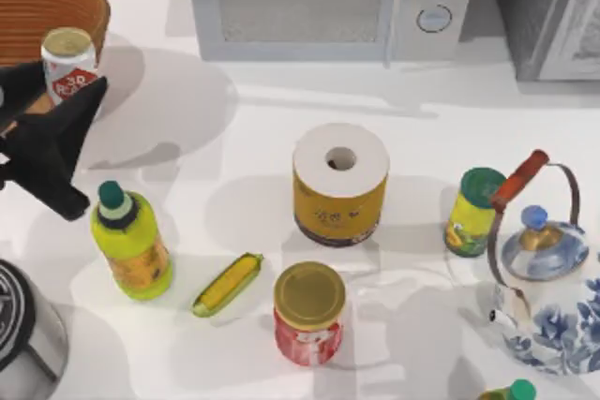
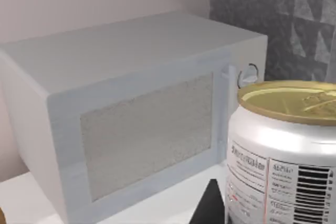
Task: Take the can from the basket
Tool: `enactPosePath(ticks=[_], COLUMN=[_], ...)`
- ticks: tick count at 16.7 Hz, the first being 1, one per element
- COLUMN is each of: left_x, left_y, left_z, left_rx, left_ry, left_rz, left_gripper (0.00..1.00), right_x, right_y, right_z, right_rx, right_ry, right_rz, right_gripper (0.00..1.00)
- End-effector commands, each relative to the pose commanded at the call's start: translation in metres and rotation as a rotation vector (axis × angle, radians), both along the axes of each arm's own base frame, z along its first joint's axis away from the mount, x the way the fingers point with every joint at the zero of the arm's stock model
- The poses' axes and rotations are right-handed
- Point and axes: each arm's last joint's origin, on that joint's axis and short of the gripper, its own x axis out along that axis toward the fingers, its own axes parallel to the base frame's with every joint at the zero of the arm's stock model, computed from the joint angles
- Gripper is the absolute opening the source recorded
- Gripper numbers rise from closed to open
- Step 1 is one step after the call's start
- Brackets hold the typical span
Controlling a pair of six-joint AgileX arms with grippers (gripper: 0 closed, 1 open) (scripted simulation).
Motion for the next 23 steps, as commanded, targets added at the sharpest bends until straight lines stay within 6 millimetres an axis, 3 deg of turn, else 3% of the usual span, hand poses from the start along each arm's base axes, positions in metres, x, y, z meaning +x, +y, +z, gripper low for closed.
enactPosePath(ticks=[4, 8, 12, 15, 18, 23], left_x=[0.077, 0.147, 0.194, 0.210, 0.213, 0.213], left_y=[-0.013, -0.021, -0.027, -0.034, -0.050, -0.059], left_z=[-0.020, -0.076, -0.140, -0.184, -0.214, -0.222], left_rx=[0.002, -0.007, -0.018, -0.035, -0.051, -0.056], left_ry=[0.045, 0.051, 0.005, -0.004, 0.005, 0.006], left_rz=[-0.241, -0.442, -0.619, -0.750, -0.881, -0.936], left_gripper=[0.00, 0.00, 0.00, 0.00, 0.00, 0.00], right_x=[0.000, 0.000, 0.000, 0.000, 0.000, 0.000], right_y=[0.000, 0.000, 0.000, 0.000, 0.000, 0.000], right_z=[0.000, 0.000, 0.000, 0.000, 0.000, 0.000], right_rx=[0.000, 0.000, 0.000, 0.000, 0.000, 0.000], right_ry=[0.000, 0.000, 0.000, 0.000, 0.000, 0.000], right_rz=[0.000, 0.000, 0.000, 0.000, 0.000, 0.000], right_gripper=[1.00, 1.00, 1.00, 1.00, 1.00, 1.00])
